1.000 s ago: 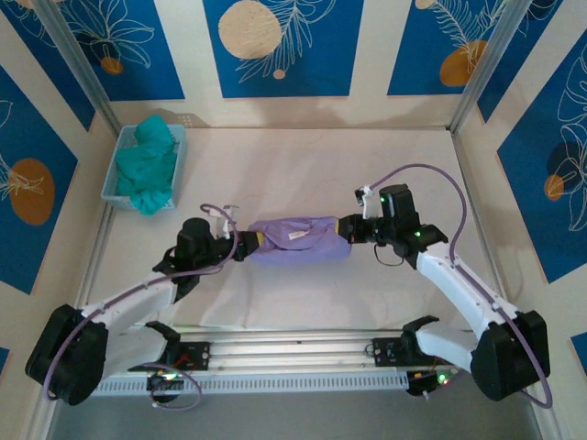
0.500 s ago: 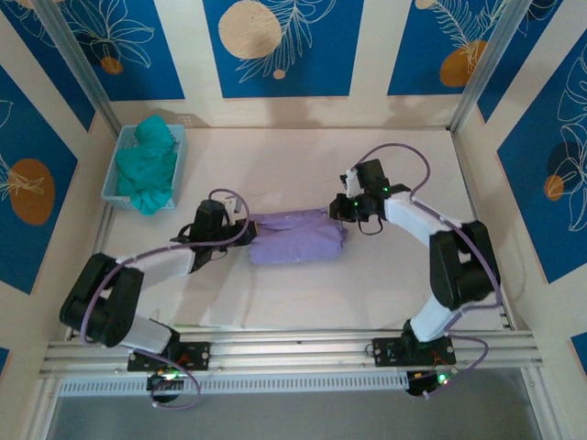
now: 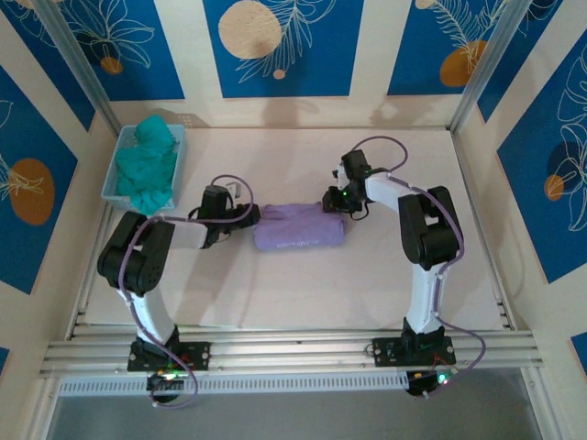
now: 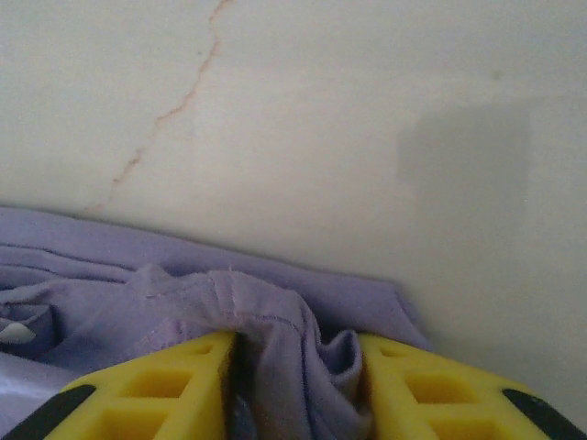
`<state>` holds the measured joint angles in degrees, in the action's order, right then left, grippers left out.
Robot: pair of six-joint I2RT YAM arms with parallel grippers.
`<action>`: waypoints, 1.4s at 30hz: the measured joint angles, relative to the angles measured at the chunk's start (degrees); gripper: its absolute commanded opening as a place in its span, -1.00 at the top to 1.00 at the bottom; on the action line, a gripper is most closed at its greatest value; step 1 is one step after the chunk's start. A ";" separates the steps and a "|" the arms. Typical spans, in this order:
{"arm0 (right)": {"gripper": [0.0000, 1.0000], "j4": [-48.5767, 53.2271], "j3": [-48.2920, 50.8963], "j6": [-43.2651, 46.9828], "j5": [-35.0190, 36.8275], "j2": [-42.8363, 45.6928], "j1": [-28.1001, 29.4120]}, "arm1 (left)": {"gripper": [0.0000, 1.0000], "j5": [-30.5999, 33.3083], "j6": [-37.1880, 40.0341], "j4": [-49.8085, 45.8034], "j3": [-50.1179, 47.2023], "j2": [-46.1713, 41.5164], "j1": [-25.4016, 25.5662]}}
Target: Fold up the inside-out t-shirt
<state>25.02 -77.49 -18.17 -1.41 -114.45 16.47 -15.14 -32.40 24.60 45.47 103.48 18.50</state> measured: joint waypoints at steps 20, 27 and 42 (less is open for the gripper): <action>-0.56 -3.85 14.73 -6.95 -11.28 11.30 -3.17 | 0.29 -7.65 -1.62 -2.34 -7.48 -5.97 2.82; -0.28 -7.10 14.29 -9.86 -16.00 7.10 -2.51 | 0.61 -8.50 -2.14 0.39 -7.17 -2.95 2.78; 0.97 -4.52 12.00 -7.74 -15.17 7.78 -5.60 | -0.17 -7.06 -2.01 -3.06 -7.21 -7.76 2.80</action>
<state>20.49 -65.49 -25.91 -16.58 -106.67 10.87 -22.20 -34.41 21.54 38.26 95.72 21.30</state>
